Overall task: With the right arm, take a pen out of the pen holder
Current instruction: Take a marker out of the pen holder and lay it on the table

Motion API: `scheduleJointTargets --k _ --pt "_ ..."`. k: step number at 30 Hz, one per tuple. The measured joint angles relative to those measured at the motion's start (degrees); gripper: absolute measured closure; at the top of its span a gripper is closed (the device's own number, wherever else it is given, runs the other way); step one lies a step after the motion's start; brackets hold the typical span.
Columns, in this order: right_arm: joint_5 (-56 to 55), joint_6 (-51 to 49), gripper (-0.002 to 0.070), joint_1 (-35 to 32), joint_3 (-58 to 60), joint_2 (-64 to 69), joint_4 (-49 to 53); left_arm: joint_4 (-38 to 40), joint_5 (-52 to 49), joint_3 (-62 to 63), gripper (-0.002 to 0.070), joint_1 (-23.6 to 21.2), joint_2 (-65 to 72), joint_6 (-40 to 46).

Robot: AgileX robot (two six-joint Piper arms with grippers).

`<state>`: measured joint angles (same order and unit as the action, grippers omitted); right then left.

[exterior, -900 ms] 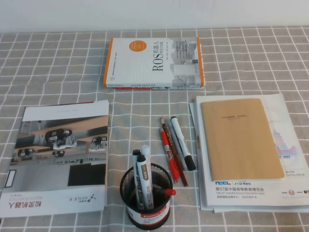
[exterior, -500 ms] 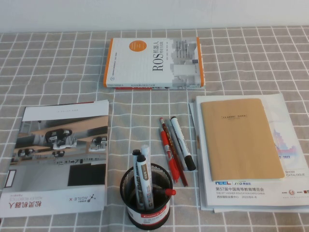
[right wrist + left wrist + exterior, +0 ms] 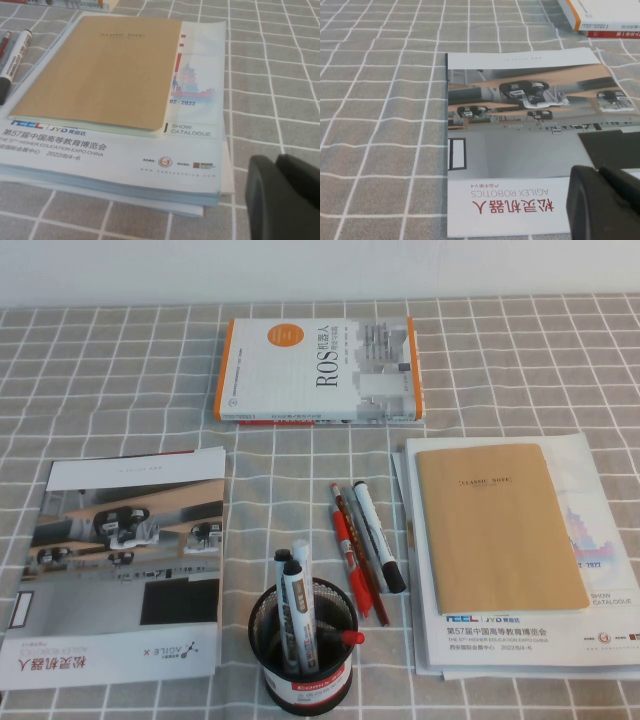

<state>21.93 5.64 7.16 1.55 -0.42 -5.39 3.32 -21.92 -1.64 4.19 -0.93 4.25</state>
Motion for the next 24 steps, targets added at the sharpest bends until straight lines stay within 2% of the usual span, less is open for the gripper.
scheduleJointTargets --k 15,19,24 --pt "-2.7 0.0 0.0688 0.0 0.0 0.0 -0.4 0.0 0.0 0.0 0.0678 0.0 0.0 0.0" --pt "-10.2 0.0 0.0689 0.0 0.0 0.0 -8.1 0.0 0.0 0.0 0.0678 0.0 0.0 0.0" --pt "-18.2 0.0 0.0688 0.0 0.0 0.0 -25.9 0.0 0.0 0.0 0.0678 0.0 0.0 0.0"
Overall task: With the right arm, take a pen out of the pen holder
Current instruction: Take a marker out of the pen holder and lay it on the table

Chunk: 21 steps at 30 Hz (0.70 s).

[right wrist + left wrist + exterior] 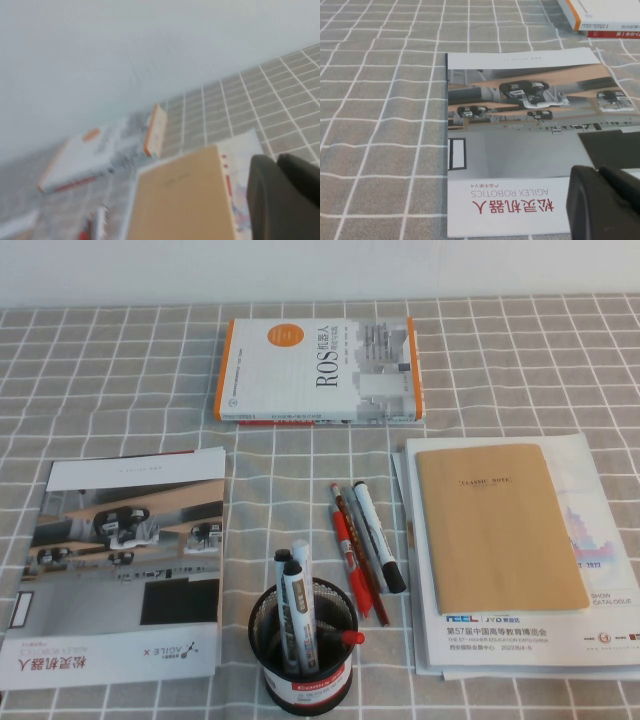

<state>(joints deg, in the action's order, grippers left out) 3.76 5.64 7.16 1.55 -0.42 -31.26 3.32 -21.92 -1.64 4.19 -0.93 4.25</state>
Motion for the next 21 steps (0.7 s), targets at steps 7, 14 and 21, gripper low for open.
scheduleJointTargets --k 7,14,21 --pt "-1.9 0.0 0.0688 0.0 0.0 0.0 -7.3 0.0 0.0 0.0 0.0678 0.0 0.0 0.0" --pt "7.2 0.0 0.0688 0.0 -4.0 2.4 -10.3 0.0 0.0 0.0 0.0678 0.0 0.0 0.0" --pt "22.7 3.5 0.0689 0.0 -16.9 18.4 -5.4 0.0 0.0 0.0 0.0678 0.0 0.0 0.0"
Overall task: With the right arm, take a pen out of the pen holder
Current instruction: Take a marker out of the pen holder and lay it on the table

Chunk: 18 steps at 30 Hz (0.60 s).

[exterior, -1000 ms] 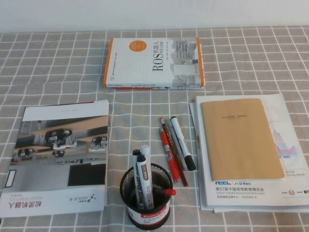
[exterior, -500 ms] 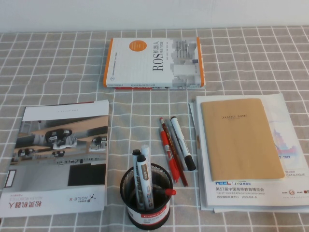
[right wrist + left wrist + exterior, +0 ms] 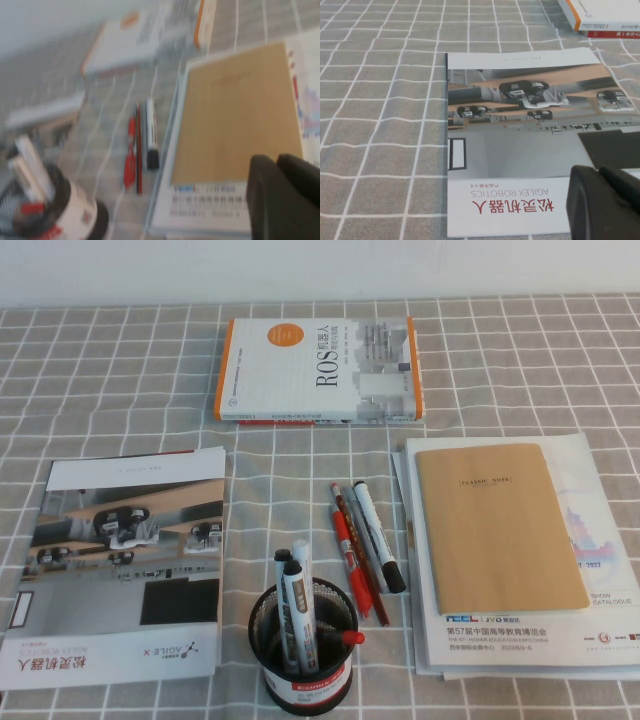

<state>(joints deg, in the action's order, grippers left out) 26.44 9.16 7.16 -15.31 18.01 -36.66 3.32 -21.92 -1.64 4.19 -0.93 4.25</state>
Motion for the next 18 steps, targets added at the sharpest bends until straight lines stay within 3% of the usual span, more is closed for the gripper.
scheduleJointTargets --k 5,11,15,18 --pt "7.5 5.9 0.0689 0.0 -7.2 11.6 1.0 0.0 0.0 0.0 0.0678 0.0 0.0 0.0" --pt "5.4 13.3 0.0689 0.7 -9.1 21.4 -2.9 0.0 0.0 0.0 0.0678 0.0 0.0 0.0" --pt "-3.0 13.4 0.0689 7.3 -9.1 26.0 -1.2 0.0 0.0 0.0 0.0678 0.0 0.0 0.0" --pt "-11.8 8.4 0.0688 17.4 -9.1 28.2 4.9 0.0 0.0 0.0 0.0678 0.0 0.0 0.0"
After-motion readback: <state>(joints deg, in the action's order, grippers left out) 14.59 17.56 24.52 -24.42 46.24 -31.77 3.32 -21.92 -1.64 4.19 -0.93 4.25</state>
